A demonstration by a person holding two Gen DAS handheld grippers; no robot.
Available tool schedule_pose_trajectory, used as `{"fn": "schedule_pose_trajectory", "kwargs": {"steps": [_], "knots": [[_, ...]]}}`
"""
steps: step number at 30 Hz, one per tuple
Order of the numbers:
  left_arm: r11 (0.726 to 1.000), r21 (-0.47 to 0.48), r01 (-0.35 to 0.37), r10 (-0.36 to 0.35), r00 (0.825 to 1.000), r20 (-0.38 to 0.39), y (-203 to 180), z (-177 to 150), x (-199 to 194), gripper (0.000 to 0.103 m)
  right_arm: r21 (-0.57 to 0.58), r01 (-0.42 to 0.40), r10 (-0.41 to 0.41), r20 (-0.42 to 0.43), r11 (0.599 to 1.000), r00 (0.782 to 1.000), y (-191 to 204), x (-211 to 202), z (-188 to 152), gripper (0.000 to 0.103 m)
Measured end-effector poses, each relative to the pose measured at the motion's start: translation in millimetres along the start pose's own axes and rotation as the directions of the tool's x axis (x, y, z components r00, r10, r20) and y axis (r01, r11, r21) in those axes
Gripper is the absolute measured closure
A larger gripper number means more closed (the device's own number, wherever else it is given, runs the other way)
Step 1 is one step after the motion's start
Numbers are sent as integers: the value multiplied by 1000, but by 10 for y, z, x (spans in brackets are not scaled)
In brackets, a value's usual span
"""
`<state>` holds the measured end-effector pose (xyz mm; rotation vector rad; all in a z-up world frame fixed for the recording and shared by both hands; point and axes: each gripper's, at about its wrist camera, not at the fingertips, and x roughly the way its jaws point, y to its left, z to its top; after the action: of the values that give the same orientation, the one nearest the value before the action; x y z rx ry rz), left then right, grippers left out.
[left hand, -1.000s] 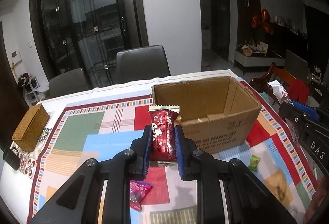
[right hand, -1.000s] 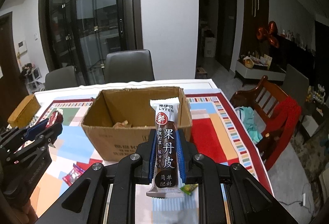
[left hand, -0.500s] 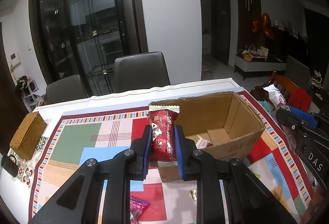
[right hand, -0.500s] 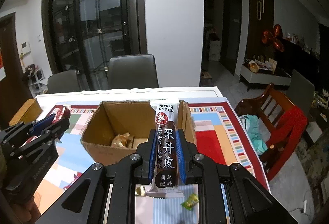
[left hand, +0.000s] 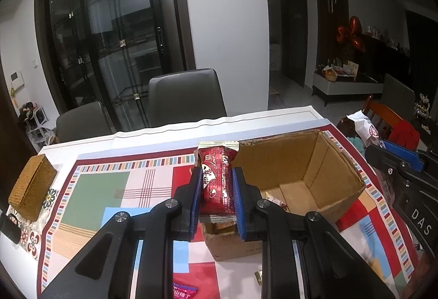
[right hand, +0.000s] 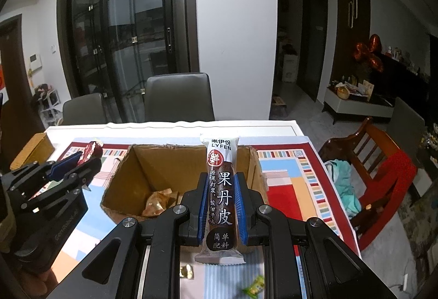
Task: Organize snacks
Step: 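Lift and carry the red candy with the left tool while the right tool carries the stick to the box, then open the left tool over the box while the right tool releases the stick inside, then withdraw both open tools from the box toward the remaining red candy packet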
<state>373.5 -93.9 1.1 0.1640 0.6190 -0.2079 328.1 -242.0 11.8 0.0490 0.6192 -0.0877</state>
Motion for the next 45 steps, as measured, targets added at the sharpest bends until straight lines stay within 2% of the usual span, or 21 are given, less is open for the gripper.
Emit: {"fn": "schedule_pose_trajectory", "kwargs": {"steps": [11,30,31,33,34,35,39,45], "knots": [[1000,9,2,-1,1000,-15,14,104,266,80,-10,-33,33,-17,999,999,17,290,68,83],[1000,-6,9,-9,998,-59,21,95,602,80,-28,-63,62,-45,998,997,33,632,136,83],[1000,-5,6,-6,998,-59,21,96,601,78,-26,-63,62,-41,998,997,24,633,136,81],[1000,-1,-4,4,998,-55,17,94,598,62,-26,-55,54,-33,998,998,15,633,147,64],[1000,0,-9,9,999,-52,12,95,596,59,-21,-51,50,-27,998,998,3,627,151,50],[1000,-2,-12,12,999,-48,15,93,582,57,-14,-47,47,-18,999,999,-14,610,156,45],[1000,-10,-16,15,999,-40,36,86,536,47,-2,-36,36,-5,999,999,-41,562,177,44],[999,-17,-29,28,999,-23,83,85,412,40,2,-30,30,-3,1000,1000,-35,474,169,41]]}}
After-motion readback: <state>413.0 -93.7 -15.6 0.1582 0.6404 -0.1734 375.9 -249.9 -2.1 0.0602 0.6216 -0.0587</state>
